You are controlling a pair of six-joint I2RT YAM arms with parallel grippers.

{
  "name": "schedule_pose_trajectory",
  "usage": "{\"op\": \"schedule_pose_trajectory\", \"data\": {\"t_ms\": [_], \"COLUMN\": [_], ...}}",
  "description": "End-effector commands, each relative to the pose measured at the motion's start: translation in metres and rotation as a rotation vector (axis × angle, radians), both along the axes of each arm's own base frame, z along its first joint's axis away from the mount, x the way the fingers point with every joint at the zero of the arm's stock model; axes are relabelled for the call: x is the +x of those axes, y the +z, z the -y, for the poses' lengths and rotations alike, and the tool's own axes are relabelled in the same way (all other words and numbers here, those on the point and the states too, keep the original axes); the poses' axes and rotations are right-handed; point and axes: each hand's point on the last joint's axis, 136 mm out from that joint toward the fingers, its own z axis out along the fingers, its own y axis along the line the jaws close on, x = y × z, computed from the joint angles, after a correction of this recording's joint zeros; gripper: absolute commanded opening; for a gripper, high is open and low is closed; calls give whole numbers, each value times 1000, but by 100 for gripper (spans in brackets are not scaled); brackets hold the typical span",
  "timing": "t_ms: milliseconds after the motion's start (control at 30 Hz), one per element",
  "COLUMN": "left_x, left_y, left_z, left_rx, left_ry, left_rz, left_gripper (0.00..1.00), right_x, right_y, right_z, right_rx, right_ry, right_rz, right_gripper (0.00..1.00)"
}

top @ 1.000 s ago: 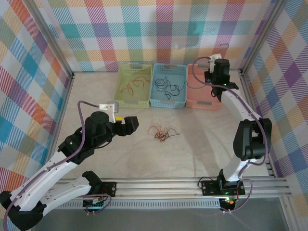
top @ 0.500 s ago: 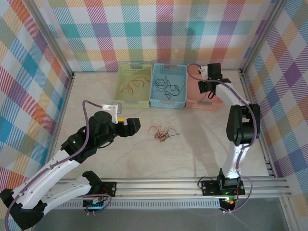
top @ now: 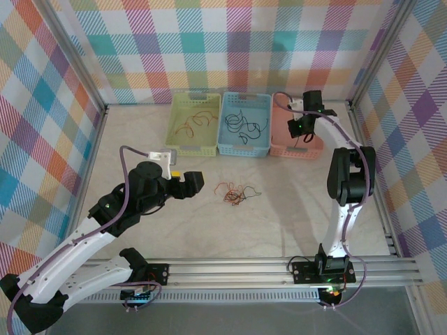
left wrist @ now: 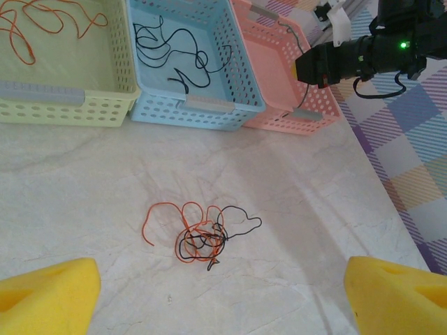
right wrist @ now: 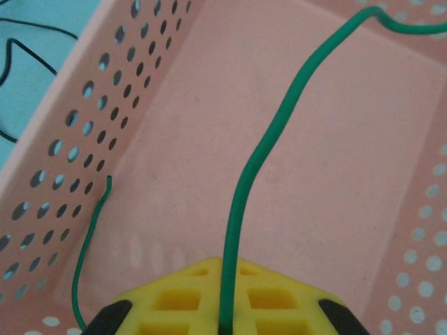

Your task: Untangle the cables

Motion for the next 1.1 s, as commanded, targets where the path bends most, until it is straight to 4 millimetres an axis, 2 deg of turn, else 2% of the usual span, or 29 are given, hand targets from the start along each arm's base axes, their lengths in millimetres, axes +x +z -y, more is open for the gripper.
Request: {"op": "schedule_pose_trajectory", "data": {"t_ms": [0,100,300,367,500,567,767,967,1067], "left_x": [2,3,4,4,4,4,4,5,5], "left_y": [0,0,0,0,-1,0,-1,-2,-4], "left_z": [1,1,2,2,3,4,6,9,11], "left_rx": [-4,-2,0,0,0,-5,-4,-14,-14], "left_ry": [-7,-7,-9,-11,-12,-16,-23,-29,-34], "left_rz": [16,16,14,13,11,12,6,1,-9], "left_gripper": [90,90,90,90,90,90,90,90,90], "right_x": [-8,-6,-2,-2,1,5,3,-6,-17], "right_y": [-13,-21,-27,-26,-19,-12,30,83,109], "right_z": [-4,1,11,13,21,31,30,32,21], "right_rx": [45,52,59,63,53,20,58,91,160], "right_ry": [41,28,-18,-27,-64,-115,-135,-186,-179], "right_rz": [-82,-97,-106,-113,-99,-64,31,146,194], "right_gripper": [12,13,21,28,50,56,62,63,62]}}
